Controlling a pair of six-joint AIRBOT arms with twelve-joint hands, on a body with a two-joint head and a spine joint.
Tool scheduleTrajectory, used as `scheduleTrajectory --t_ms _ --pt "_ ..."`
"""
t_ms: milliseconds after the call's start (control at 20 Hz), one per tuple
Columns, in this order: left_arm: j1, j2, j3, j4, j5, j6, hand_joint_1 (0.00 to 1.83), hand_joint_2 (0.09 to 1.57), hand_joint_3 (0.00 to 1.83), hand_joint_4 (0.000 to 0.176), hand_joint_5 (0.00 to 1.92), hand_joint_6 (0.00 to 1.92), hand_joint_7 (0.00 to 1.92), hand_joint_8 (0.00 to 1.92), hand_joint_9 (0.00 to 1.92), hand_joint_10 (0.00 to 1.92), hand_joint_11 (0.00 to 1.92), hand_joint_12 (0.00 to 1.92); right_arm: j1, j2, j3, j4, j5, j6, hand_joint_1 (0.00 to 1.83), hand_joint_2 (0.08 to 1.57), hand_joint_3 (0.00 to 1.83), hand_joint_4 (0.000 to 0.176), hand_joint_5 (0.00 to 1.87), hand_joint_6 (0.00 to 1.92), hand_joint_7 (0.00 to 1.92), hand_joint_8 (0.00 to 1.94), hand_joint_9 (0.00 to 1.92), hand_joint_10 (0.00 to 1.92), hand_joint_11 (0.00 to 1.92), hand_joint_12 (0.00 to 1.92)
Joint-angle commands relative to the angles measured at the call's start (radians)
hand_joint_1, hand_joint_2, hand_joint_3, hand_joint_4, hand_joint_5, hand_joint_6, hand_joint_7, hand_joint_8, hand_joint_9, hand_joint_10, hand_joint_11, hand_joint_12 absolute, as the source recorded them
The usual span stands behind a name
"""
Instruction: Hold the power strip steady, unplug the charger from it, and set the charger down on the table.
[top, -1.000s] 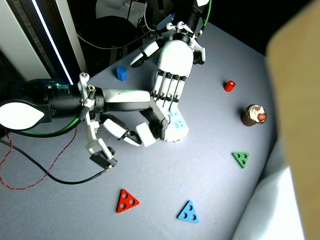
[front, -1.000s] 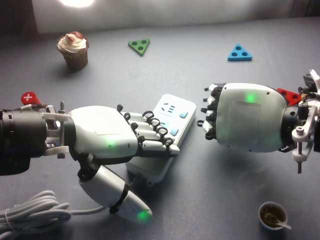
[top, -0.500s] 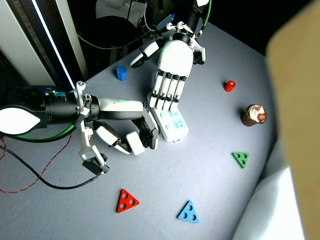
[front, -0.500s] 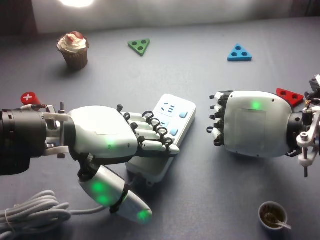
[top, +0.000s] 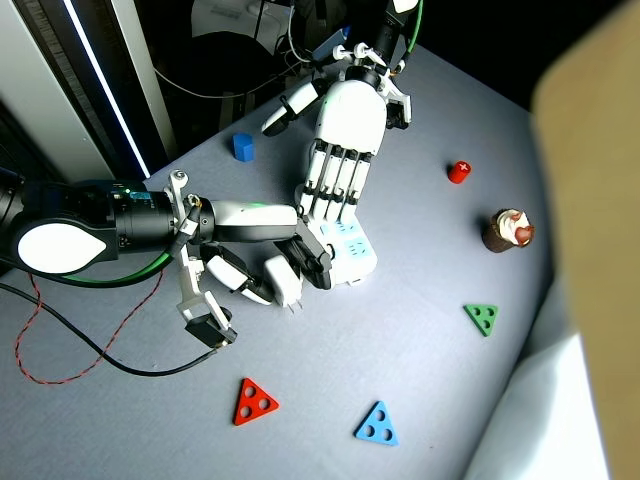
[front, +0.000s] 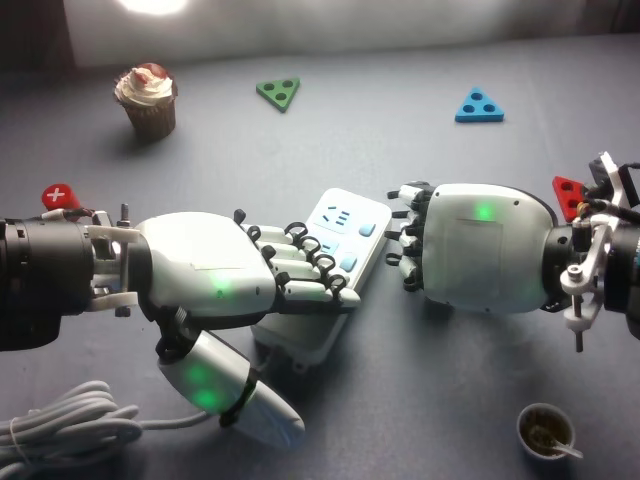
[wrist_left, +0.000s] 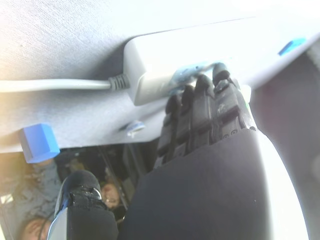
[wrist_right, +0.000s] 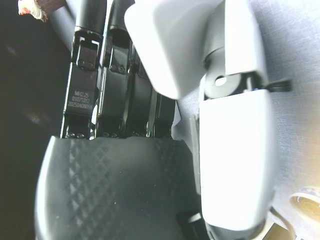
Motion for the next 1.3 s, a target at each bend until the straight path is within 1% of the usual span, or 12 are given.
scheduleTrajectory --t_ms 0,50,100,150,200,250,350,500,750,1100,1200,1250 --pt "-0.003 -0.004 0.003 -0.012 -0.022 -0.007 0.0 0.96 0.0 0.0 0.09 0.01 0.11 0.01 0.11 0.0 0.09 0.05 0.012 0.007 0.002 0.013 0.103 -0.01 1.11 1.05 0.0 0.0 0.7 0.0 0.72 0.0 0.77 0.0 0.61 0.55" --pt "-0.003 -0.004 0.003 -0.012 -0.022 -0.007 0.0 0.96 0.0 0.0 0.09 0.01 0.12 0.01 0.11 0.0 0.09 0.05 0.019 0.007 0.001 0.045 0.106 -0.01 1.06 1.06 0.0 0.0 0.62 0.0 0.62 0.0 0.67 0.0 0.46 0.55" --pt "-0.003 -0.004 0.003 -0.012 -0.023 -0.007 0.0 0.96 0.0 0.0 0.1 0.01 0.12 0.01 0.11 0.0 0.08 0.05 0.026 0.007 -0.002 0.067 0.105 -0.01 0.94 1.02 0.0 0.0 0.39 0.0 0.45 0.0 0.48 0.0 0.3 0.5" --pt "-0.004 -0.004 0.003 -0.012 -0.022 -0.008 0.0 0.96 0.0 0.0 0.1 0.01 0.12 0.01 0.11 0.0 0.08 0.05 0.033 0.007 -0.008 0.074 0.1 -0.009 0.94 1.02 0.0 0.0 0.39 0.0 0.45 0.0 0.48 0.0 0.3 0.5" --pt "-0.004 -0.004 0.003 -0.012 -0.022 -0.008 0.0 0.96 0.0 0.0 0.08 0.0 0.1 0.0 0.09 0.0 0.06 0.04 0.038 0.008 -0.012 0.077 0.097 -0.009 0.91 1.0 0.0 0.0 0.32 0.0 0.39 0.0 0.41 0.0 0.25 0.48" --pt "-0.005 -0.004 0.003 -0.012 -0.022 -0.008 0.0 0.96 0.0 0.0 0.08 0.0 0.1 0.0 0.1 0.0 0.07 0.04 0.049 0.018 -0.02 0.077 0.096 -0.008 0.83 0.97 0.0 0.0 0.2 0.0 0.28 0.0 0.29 0.0 0.16 0.45" --pt "-0.006 -0.004 0.003 -0.012 -0.023 -0.008 0.0 0.96 0.0 0.0 0.08 0.0 0.1 0.0 0.09 0.0 0.07 0.04 0.072 0.035 -0.034 0.077 0.095 0.005 0.7 0.95 0.0 0.0 0.09 0.0 0.16 0.0 0.17 0.0 0.03 0.46" --pt "-0.007 -0.004 0.002 -0.012 -0.024 -0.009 0.0 0.96 0.0 0.0 0.08 0.0 0.11 0.0 0.1 0.0 0.08 0.05 0.116 0.059 -0.063 0.119 0.06 0.021 0.59 0.94 0.0 0.0 0.05 0.0 0.09 0.0 0.12 0.0 0.0 0.43" --pt "-0.01 -0.004 0.001 -0.012 -0.028 -0.011 0.0 0.96 0.0 0.0 0.1 0.0 0.13 0.01 0.12 0.01 0.1 0.05 0.181 0.118 -0.139 0.31 -0.014 0.021 0.6 0.92 0.0 0.0 0.06 0.01 0.1 0.01 0.11 0.01 0.02 0.35" --pt "-0.062 0.026 -0.008 -0.011 -0.03 -0.018 0.0 0.96 0.0 0.0 0.1 0.0 0.13 0.0 0.12 0.0 0.1 0.05 0.278 0.172 -0.209 0.777 -0.183 0.022 0.56 0.91 0.0 0.0 0.11 0.0 0.13 0.0 0.13 0.0 0.0 0.38" --pt "-0.083 0.037 -0.01 0.017 -0.029 -0.05 0.0 0.96 0.0 0.0 0.1 0.0 0.13 0.0 0.12 0.0 0.09 0.05 0.283 0.173 -0.216 0.793 -0.182 0.022 0.57 0.9 0.0 0.0 0.12 0.0 0.14 0.01 0.14 0.01 0.03 0.38" --pt "-0.101 0.044 -0.011 0.044 -0.031 -0.078 0.0 0.96 0.0 0.0 0.11 0.0 0.13 0.0 0.12 0.0 0.1 0.05 0.285 0.173 -0.219 0.8 -0.182 0.022 0.52 0.91 0.01 0.0 0.12 0.0 0.15 0.0 0.16 0.0 0.04 0.39"
